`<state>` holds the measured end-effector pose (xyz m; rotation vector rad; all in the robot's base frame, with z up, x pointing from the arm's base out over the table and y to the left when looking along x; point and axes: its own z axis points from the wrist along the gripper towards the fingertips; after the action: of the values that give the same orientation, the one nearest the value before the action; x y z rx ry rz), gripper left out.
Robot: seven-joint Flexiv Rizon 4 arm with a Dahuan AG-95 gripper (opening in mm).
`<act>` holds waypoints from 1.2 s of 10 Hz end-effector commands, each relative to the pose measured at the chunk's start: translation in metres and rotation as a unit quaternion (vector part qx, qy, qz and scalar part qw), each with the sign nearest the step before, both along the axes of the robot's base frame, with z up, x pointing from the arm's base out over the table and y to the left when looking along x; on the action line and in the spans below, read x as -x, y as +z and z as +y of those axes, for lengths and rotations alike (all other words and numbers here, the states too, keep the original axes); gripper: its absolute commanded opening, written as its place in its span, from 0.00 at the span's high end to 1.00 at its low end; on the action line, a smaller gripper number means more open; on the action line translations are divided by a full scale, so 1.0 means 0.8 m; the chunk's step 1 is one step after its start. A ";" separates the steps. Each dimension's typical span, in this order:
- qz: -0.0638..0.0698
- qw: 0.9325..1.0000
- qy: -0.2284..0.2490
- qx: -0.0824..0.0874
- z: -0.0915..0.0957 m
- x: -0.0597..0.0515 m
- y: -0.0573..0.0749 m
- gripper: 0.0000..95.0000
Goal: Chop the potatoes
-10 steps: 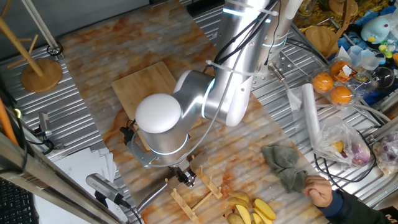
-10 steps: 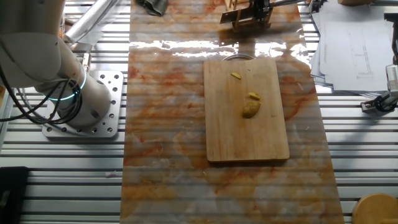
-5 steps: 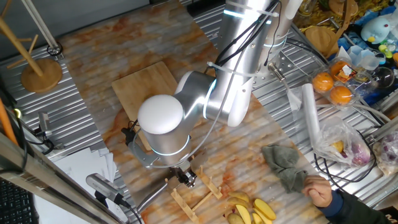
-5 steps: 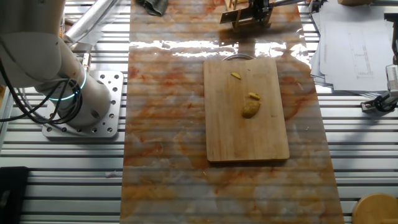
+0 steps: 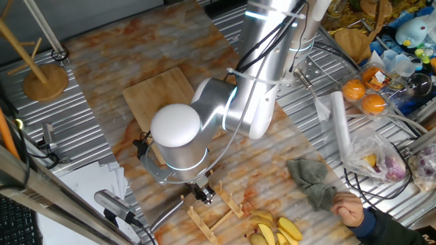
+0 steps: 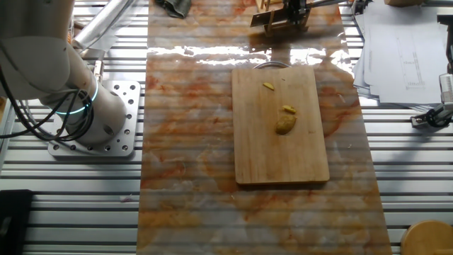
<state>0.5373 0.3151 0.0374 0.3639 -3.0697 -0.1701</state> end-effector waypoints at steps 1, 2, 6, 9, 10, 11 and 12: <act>-0.004 1.000 0.002 -0.001 -0.001 0.000 0.000 1.00; -0.006 1.000 0.002 -0.002 -0.001 0.000 0.001 1.00; -0.004 1.000 -0.003 -0.003 -0.006 -0.008 0.038 1.00; -0.002 1.000 -0.017 0.000 -0.009 -0.010 0.086 1.00; 0.000 1.000 -0.023 0.001 -0.008 -0.010 0.097 1.00; 0.004 0.999 -0.032 0.001 -0.008 -0.009 0.110 1.00; 0.009 0.999 -0.043 0.005 -0.015 -0.007 0.132 1.00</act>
<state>0.5432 0.3041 0.1368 0.2369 -3.0715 -0.1575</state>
